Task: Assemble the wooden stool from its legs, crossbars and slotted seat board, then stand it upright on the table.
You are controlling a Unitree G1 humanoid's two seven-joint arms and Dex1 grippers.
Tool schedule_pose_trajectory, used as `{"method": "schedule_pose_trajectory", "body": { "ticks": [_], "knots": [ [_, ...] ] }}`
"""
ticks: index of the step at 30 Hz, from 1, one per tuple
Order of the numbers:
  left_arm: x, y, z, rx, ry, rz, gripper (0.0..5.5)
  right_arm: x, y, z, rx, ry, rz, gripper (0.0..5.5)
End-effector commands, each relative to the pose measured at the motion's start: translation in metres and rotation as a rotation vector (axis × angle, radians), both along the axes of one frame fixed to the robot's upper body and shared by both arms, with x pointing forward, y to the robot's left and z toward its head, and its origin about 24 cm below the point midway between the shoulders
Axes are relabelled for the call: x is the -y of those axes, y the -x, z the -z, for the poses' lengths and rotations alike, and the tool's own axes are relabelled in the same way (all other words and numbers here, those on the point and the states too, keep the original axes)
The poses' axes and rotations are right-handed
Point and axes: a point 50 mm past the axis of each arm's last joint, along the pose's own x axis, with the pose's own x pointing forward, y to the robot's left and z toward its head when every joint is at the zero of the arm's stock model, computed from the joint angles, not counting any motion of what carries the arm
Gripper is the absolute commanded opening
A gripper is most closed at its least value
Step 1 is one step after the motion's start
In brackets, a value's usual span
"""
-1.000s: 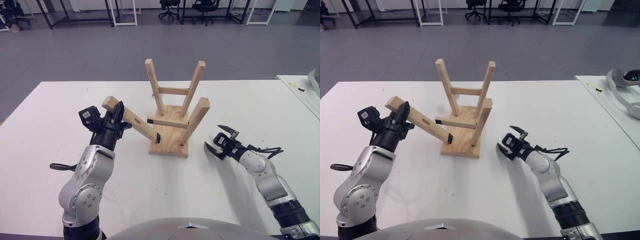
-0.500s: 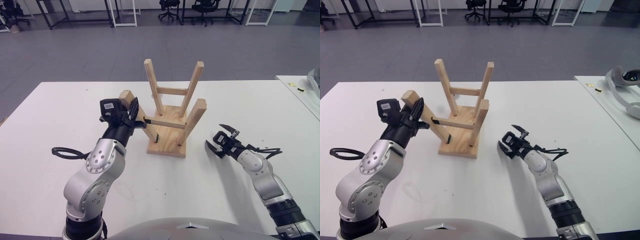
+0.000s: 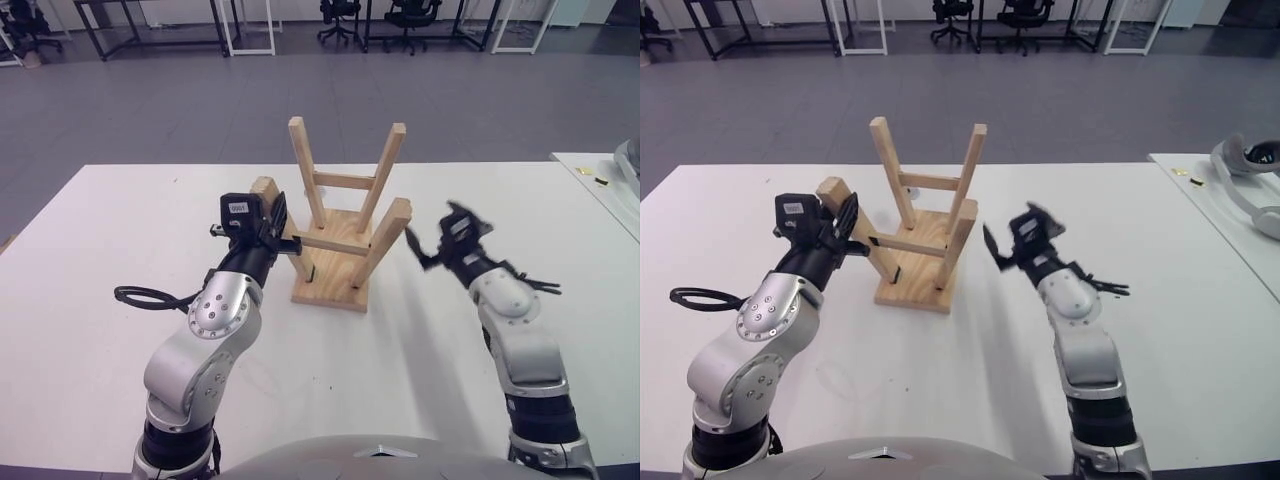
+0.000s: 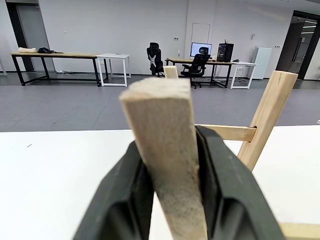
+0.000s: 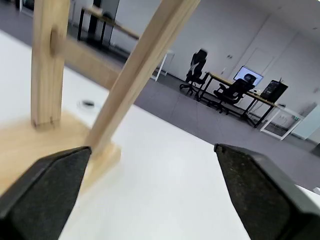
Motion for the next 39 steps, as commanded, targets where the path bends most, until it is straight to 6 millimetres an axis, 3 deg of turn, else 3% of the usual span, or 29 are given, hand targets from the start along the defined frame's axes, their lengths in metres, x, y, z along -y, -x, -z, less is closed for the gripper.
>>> {"method": "schedule_pose_trajectory", "body": {
  "ticks": [1, 7, 18, 22, 24, 27, 29, 31, 33, 35, 37, 39],
  "knots": [
    [-0.008, 0.002, 0.048, -0.279, -0.130, -0.075, 1.04, -0.001, -0.003, -0.040, 0.096, -0.106, -0.024, 4.59],
    [-0.010, -0.001, 0.039, -0.216, -0.124, -0.114, 1.04, 0.004, -0.010, -0.028, 0.032, -0.074, 0.028, 4.59],
    [-0.007, -0.003, 0.010, -0.031, -0.025, -0.084, 3.18, 0.006, -0.013, -0.031, 0.058, -0.085, 0.032, 4.59],
    [-0.012, -0.001, -0.030, 0.204, -0.101, 0.007, 3.91, 0.002, -0.010, -0.041, 0.096, -0.115, -0.011, 4.59],
    [-0.035, -0.004, -0.053, 0.325, -0.201, -0.072, 3.91, -0.005, -0.005, -0.055, 0.150, -0.163, -0.100, 4.59],
    [-0.059, -0.014, -0.106, 0.562, -0.286, -0.123, 3.91, -0.022, 0.005, -0.081, 0.237, -0.263, -0.275, 4.59],
    [-0.058, -0.027, -0.130, 0.638, -0.209, -0.014, 3.91, -0.029, 0.008, -0.095, 0.258, -0.304, -0.340, 4.59],
    [-0.051, -0.049, -0.140, 0.587, -0.078, 0.175, 3.91, -0.037, 0.008, -0.111, 0.267, -0.326, -0.405, 4.59],
    [-0.037, -0.064, -0.139, 0.504, -0.022, 0.364, 3.91, -0.045, 0.007, -0.120, 0.242, -0.347, -0.466, 4.59],
    [-0.032, -0.073, -0.120, 0.397, -0.006, 0.451, 3.91, -0.054, 0.005, -0.108, 0.123, -0.343, -0.506, 4.59],
    [-0.034, -0.081, -0.072, 0.196, 0.017, 0.503, 3.91, -0.066, 0.005, -0.069, -0.113, -0.316, -0.512, 4.59],
    [-0.038, -0.084, 0.005, -0.030, 0.028, 0.496, 3.91, -0.075, 0.003, -0.024, -0.348, -0.301, -0.414, 4.59]
  ]
}}
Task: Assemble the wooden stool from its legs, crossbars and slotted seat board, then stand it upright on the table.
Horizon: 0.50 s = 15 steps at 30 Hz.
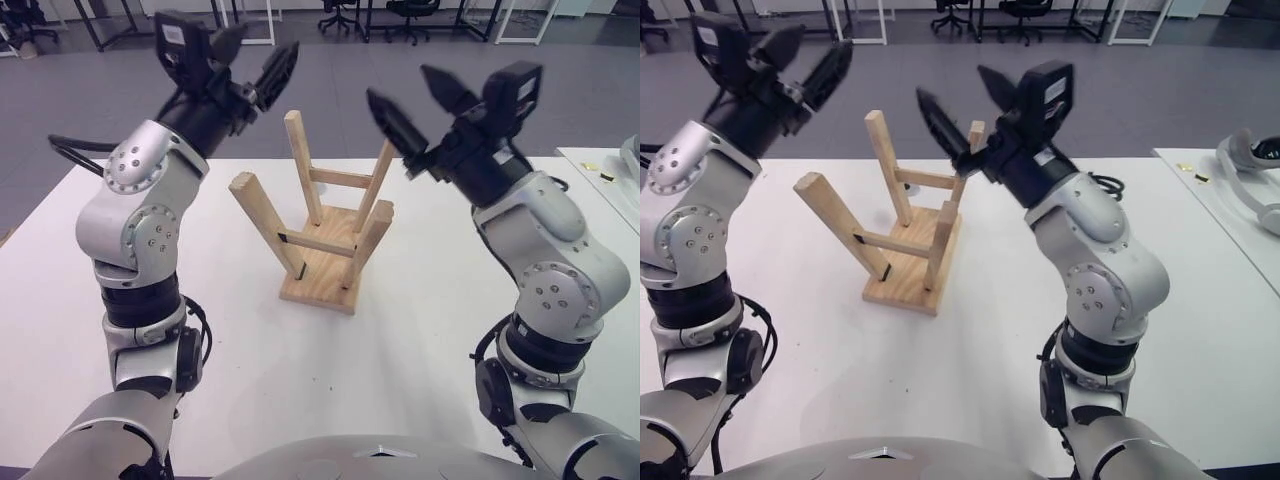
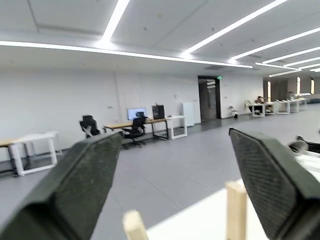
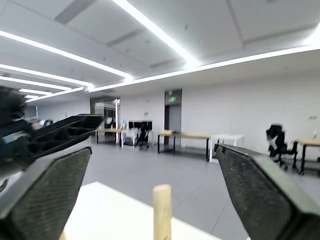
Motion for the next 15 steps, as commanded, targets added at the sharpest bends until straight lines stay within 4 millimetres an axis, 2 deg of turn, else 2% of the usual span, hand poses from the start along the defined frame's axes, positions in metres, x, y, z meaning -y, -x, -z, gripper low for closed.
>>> {"method": "schedule_pose_trajectory", "body": {
  "ticks": [1, 2, 3, 6, 9, 11, 13, 15],
  "knots": [
    [0.001, -0.002, 0.129, -0.394, -0.104, 0.037, 3.91, -0.014, -0.003, 0.077, -0.396, 0.140, 0.081, 4.59],
    [0.010, 0.000, 0.141, -0.409, -0.142, 0.063, 3.91, -0.014, -0.004, 0.084, -0.424, 0.158, 0.111, 4.59],
    [0.021, 0.000, 0.139, -0.389, -0.152, 0.102, 3.91, -0.013, -0.005, 0.082, -0.420, 0.149, 0.124, 4.59],
    [0.034, -0.009, 0.117, -0.312, -0.136, 0.140, 3.91, -0.014, -0.009, 0.067, -0.377, 0.096, 0.113, 4.59],
    [0.035, -0.011, 0.100, -0.281, -0.088, 0.146, 3.91, -0.017, -0.007, 0.055, -0.316, 0.073, 0.069, 4.59],
    [0.033, -0.016, 0.069, -0.191, -0.039, 0.124, 3.91, -0.016, -0.006, 0.046, -0.263, 0.054, 0.055, 4.59],
    [0.028, -0.019, 0.024, -0.057, 0.021, 0.100, 3.91, -0.012, -0.009, 0.027, -0.164, 0.015, 0.062, 4.59],
    [0.023, -0.016, -0.009, 0.033, 0.086, 0.095, 3.91, -0.006, -0.012, 0.011, -0.077, -0.019, 0.080, 4.59]
  ]
}}
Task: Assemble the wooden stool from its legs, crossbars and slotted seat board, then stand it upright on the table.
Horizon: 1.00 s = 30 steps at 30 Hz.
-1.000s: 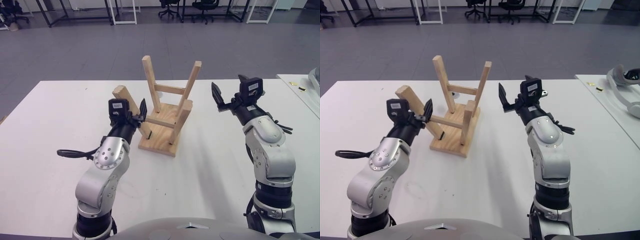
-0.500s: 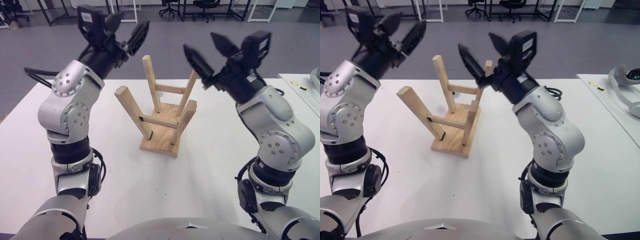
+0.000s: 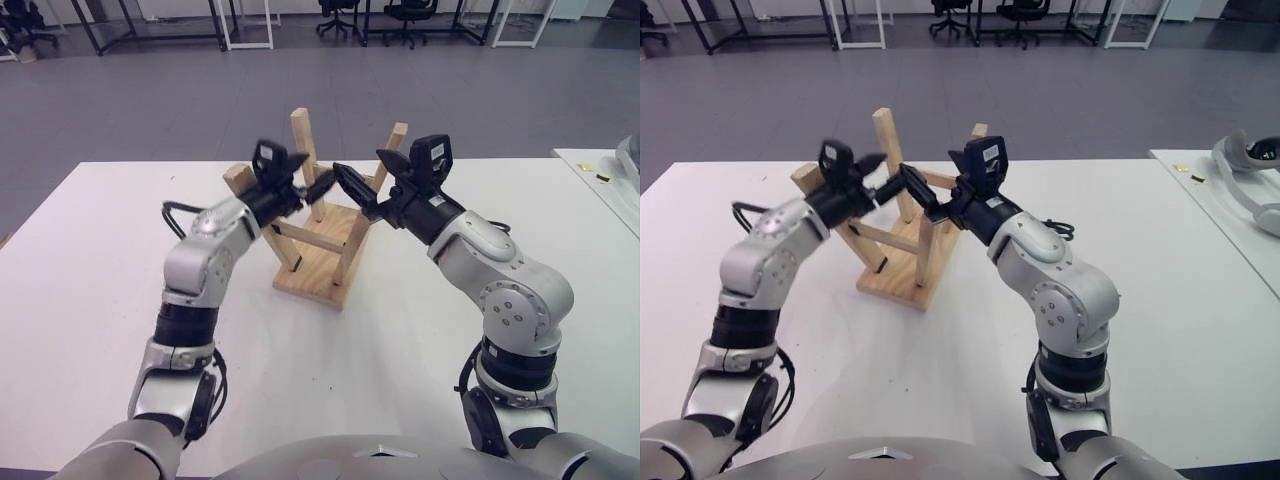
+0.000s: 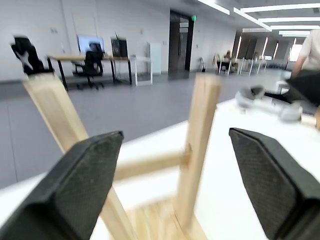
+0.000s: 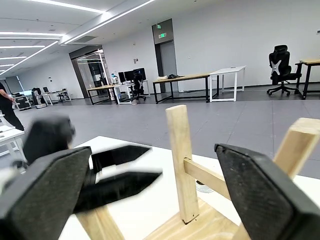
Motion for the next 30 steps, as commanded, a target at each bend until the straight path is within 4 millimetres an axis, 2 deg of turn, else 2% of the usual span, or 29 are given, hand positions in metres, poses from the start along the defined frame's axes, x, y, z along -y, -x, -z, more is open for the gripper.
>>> {"method": "schedule_pose_trajectory", "body": {
  "ticks": [1, 4, 6, 8, 11, 13, 14, 15, 16, 19, 21, 24, 27, 30],
  "knots": [
    [-0.005, 0.008, -0.065, 0.168, 0.122, -0.009, 3.91, 0.011, -0.006, -0.026, 0.132, -0.029, 0.034, 4.59],
    [-0.005, 0.026, -0.084, 0.208, 0.205, -0.053, 3.91, 0.017, -0.006, -0.044, 0.223, -0.068, 0.047, 4.59],
    [-0.001, 0.036, -0.074, 0.169, 0.226, -0.100, 3.91, 0.023, -0.007, -0.049, 0.252, -0.092, 0.078, 4.59],
    [0.007, 0.035, -0.033, 0.050, 0.142, -0.186, 3.91, 0.034, -0.012, -0.051, 0.261, -0.097, 0.144, 4.59],
    [0.016, 0.033, 0.042, -0.241, 0.149, -0.270, 3.91, 0.046, -0.017, -0.048, 0.253, -0.075, 0.196, 4.59],
    [0.026, 0.038, 0.114, -0.532, 0.047, -0.307, 3.91, 0.048, -0.019, -0.042, 0.232, -0.058, 0.210, 4.59],
    [0.031, 0.046, 0.138, -0.609, -0.025, -0.290, 3.91, 0.047, -0.020, -0.040, 0.223, -0.047, 0.205, 4.59],
    [0.034, 0.051, 0.148, -0.635, -0.092, -0.265, 3.91, 0.046, -0.020, -0.037, 0.214, -0.036, 0.201, 4.59],
    [0.035, 0.054, 0.151, -0.628, -0.137, -0.244, 3.91, 0.046, -0.020, -0.036, 0.209, -0.027, 0.200, 4.59],
    [0.024, 0.052, 0.140, -0.545, -0.219, -0.259, 3.91, 0.046, -0.021, -0.034, 0.208, -0.016, 0.211, 4.59],
    [0.015, 0.045, 0.120, -0.453, -0.239, -0.259, 3.91, 0.053, -0.023, -0.036, 0.218, -0.007, 0.231, 4.59],
    [0.002, 0.039, 0.086, -0.331, -0.252, -0.178, 3.91, 0.084, -0.037, -0.036, 0.219, -0.006, 0.315, 4.59],
    [-0.028, 0.039, 0.082, -0.342, -0.237, -0.084, 3.91, 0.116, -0.048, -0.031, 0.217, 0.030, 0.412, 4.59],
    [-0.056, 0.034, 0.075, -0.326, -0.188, -0.048, 3.91, 0.126, -0.055, -0.026, 0.223, 0.066, 0.434, 4.59]
  ]
}}
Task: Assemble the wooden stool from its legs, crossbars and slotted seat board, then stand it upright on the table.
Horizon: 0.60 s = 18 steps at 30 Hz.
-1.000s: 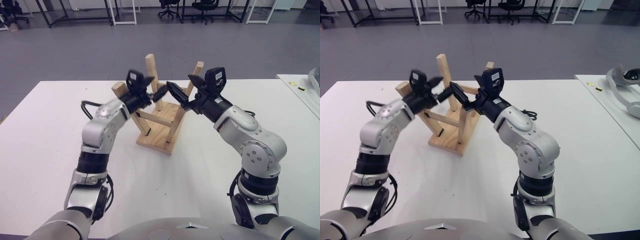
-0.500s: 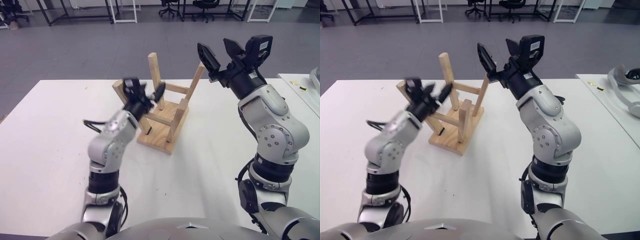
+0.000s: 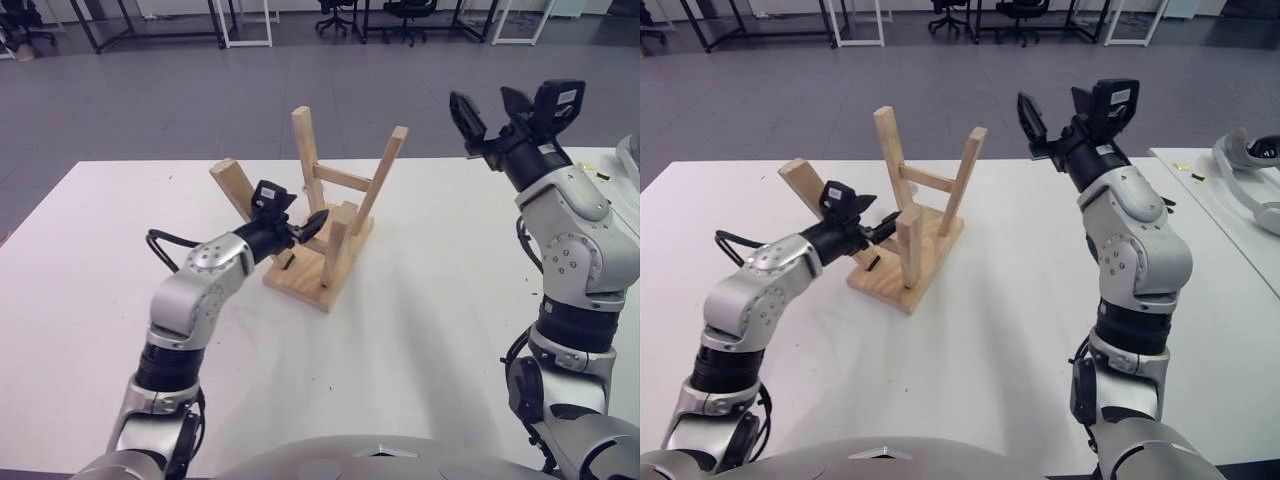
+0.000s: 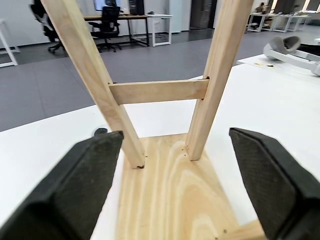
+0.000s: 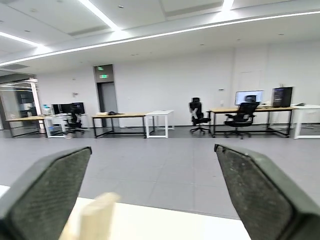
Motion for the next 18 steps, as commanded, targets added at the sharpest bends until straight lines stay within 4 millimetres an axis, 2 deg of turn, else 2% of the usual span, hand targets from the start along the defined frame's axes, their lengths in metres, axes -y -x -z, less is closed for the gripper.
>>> {"method": "schedule_pose_trajectory", "body": {
  "ticks": [1, 3, 5, 7, 9, 11, 13, 16, 18],
  "knots": [
    [-0.036, -0.007, -0.002, -0.026, 0.057, 0.004, 3.91, 0.009, -0.011, 0.002, 0.007, 0.051, 0.025, 4.59],
    [-0.038, -0.013, -0.014, 0.041, 0.084, 0.046, 3.91, 0.008, -0.024, 0.021, -0.077, 0.126, 0.038, 4.59],
    [-0.023, -0.012, -0.033, 0.123, 0.184, 0.125, 3.91, 0.003, -0.043, 0.054, -0.185, 0.300, 0.031, 4.59],
    [-0.012, -0.003, -0.049, 0.198, 0.258, 0.183, 3.91, -0.008, -0.052, 0.083, -0.250, 0.467, -0.066, 4.59],
    [-0.016, 0.008, -0.065, 0.277, 0.292, 0.162, 3.91, -0.017, -0.056, 0.110, -0.294, 0.588, -0.142, 4.59],
    [-0.025, 0.025, -0.080, 0.342, 0.366, 0.110, 3.91, -0.013, -0.059, 0.134, -0.345, 0.645, -0.135, 4.59],
    [-0.040, 0.049, -0.069, 0.305, 0.432, 0.058, 3.91, -0.002, -0.058, 0.151, -0.381, 0.630, -0.082, 4.59],
    [-0.059, 0.088, -0.015, 0.101, 0.445, -0.019, 3.91, 0.016, -0.053, 0.168, -0.407, 0.588, -0.008, 4.59],
    [-0.067, 0.111, 0.019, -0.046, 0.415, -0.034, 3.91, 0.020, -0.050, 0.175, -0.422, 0.563, 0.012, 4.59]
  ]
}}
